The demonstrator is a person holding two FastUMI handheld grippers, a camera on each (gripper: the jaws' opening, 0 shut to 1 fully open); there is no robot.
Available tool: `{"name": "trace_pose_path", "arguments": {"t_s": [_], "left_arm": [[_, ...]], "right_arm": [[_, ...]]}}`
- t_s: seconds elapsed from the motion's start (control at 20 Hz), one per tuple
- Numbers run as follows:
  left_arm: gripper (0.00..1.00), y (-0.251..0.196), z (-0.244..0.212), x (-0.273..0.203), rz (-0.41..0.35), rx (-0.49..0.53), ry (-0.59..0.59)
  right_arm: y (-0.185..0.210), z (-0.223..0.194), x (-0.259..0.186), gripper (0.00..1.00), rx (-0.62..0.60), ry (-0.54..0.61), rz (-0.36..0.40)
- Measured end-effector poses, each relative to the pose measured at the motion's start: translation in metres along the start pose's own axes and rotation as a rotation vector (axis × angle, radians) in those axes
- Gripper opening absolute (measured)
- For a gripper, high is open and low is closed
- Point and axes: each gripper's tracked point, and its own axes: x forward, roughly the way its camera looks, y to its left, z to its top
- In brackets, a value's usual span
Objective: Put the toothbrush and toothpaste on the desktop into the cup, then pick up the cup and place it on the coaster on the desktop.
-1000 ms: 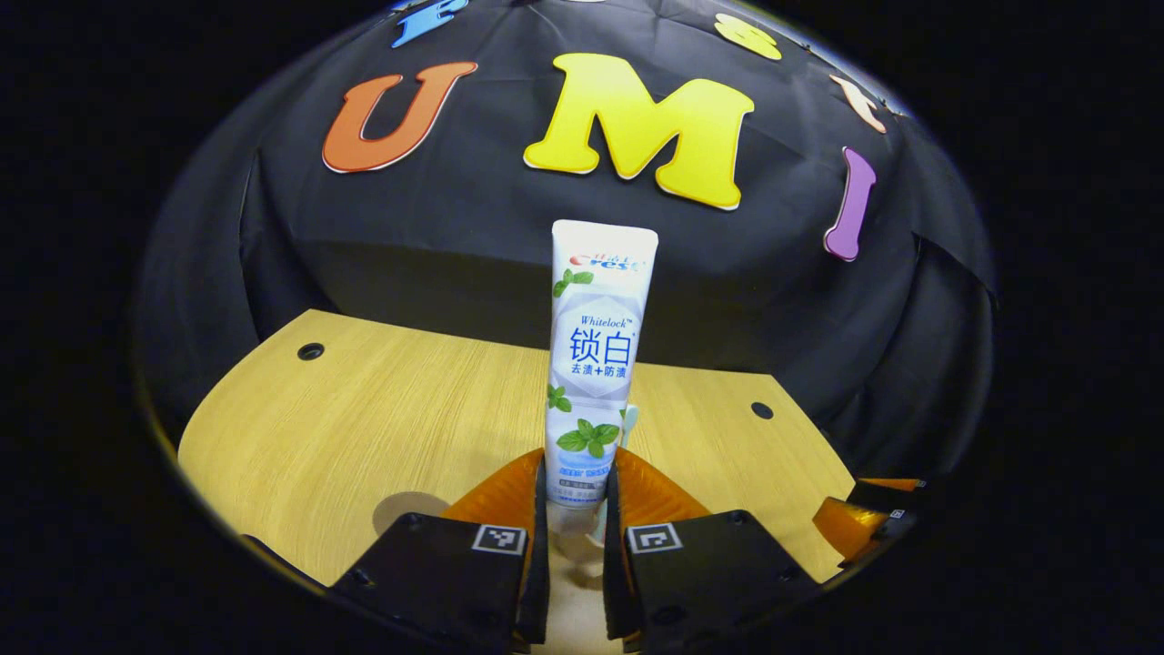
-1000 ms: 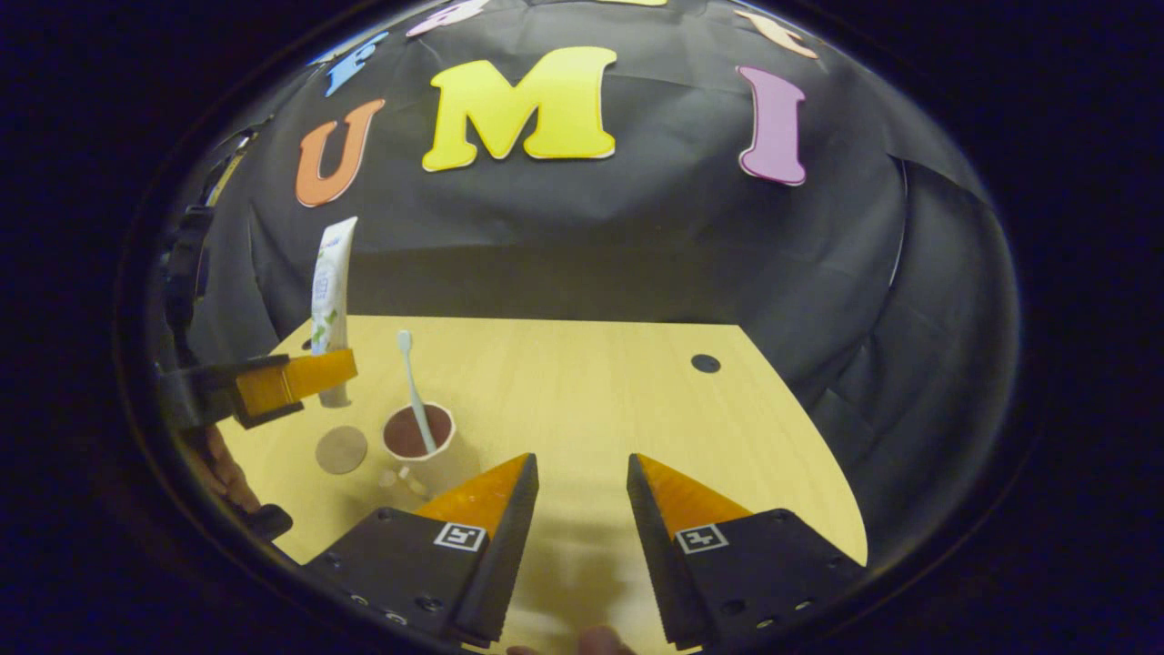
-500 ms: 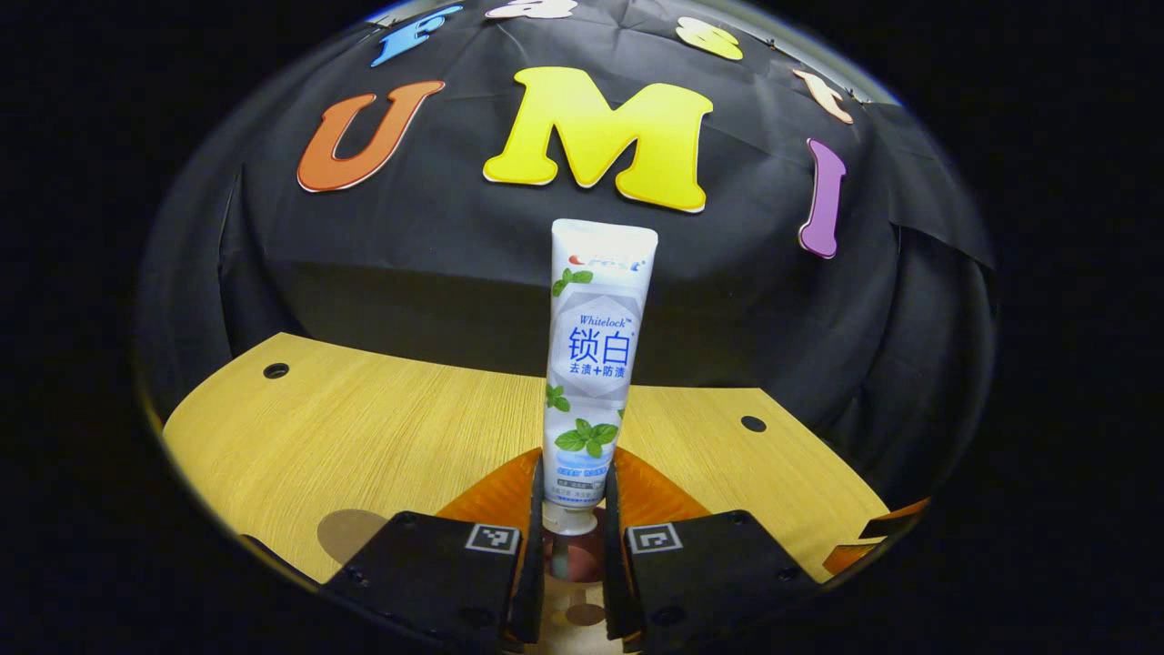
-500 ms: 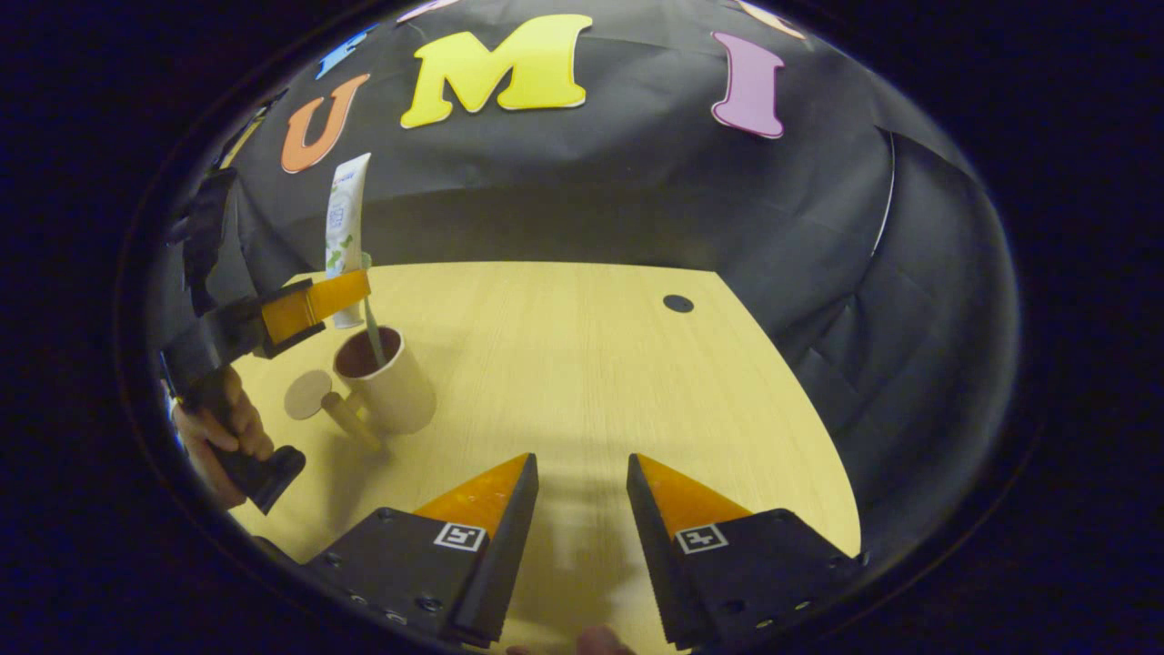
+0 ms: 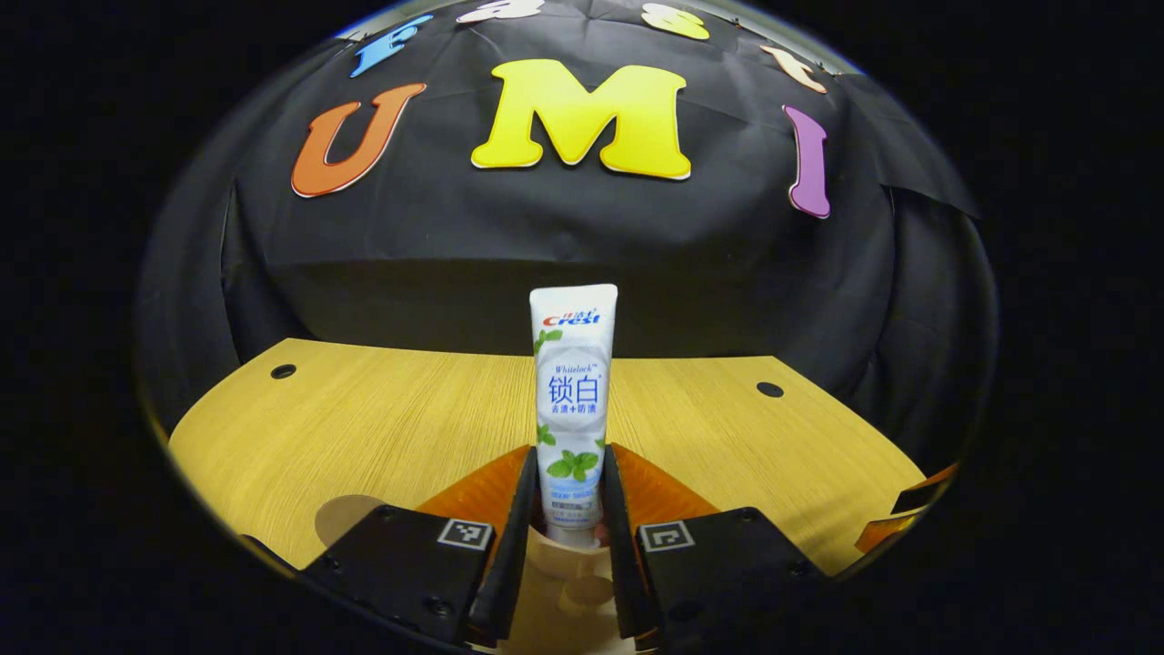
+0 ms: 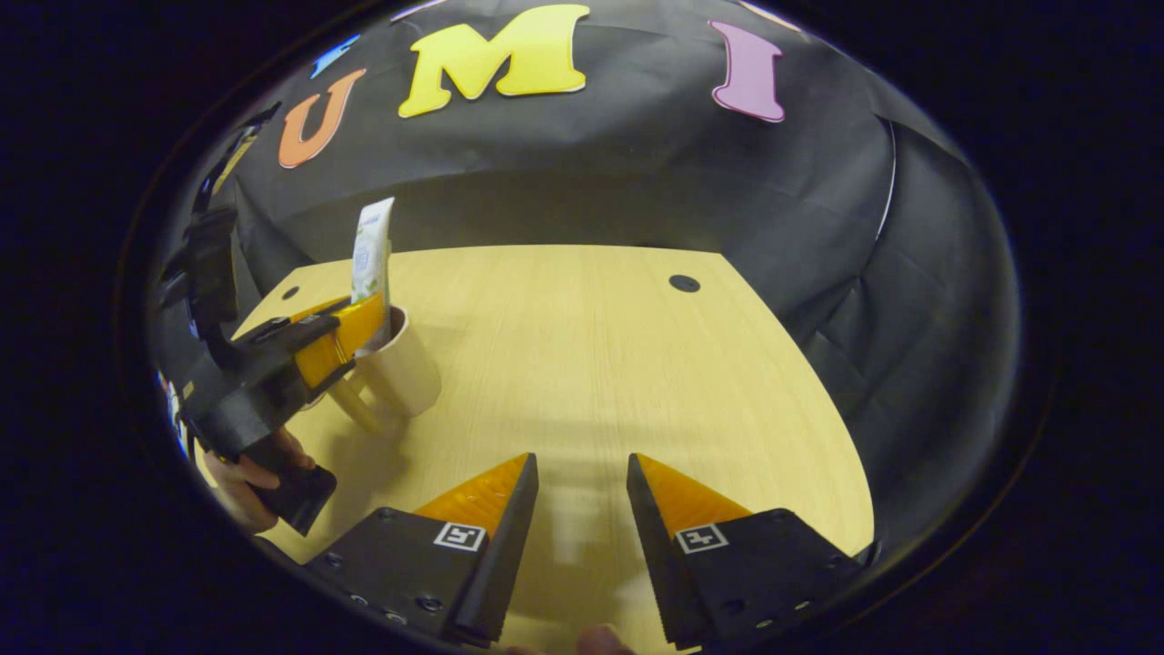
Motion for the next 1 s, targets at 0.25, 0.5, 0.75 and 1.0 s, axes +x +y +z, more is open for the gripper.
{"name": "trace_pose_path", "arguments": {"t_s": [0.25, 0.5, 0.75, 1.0], "left_arm": [[0.52, 0.002, 0.001, -0.008, -0.002, 0.002, 0.010], [0.78, 0.010, -0.002, -0.017, 0.013, -0.024, 0.026], [0.78, 0.040, 0.021, -0.044, 0.059, -0.040, -0.027], [0.88, 0.094, 0.039, -0.083, 0.146, -0.077, -0.013]], "right_arm": [[0.014, -0.001, 0.001, 0.60, -0.011, 0.013, 0.017], [0.027, 0.002, 0.002, 0.63, -0.022, 0.016, 0.032], [0.044, 0.006, -0.003, 0.69, -0.020, 0.042, 0.055], [0.091, 0.022, -0.012, 0.70, 0.004, 0.121, 0.117]]}}
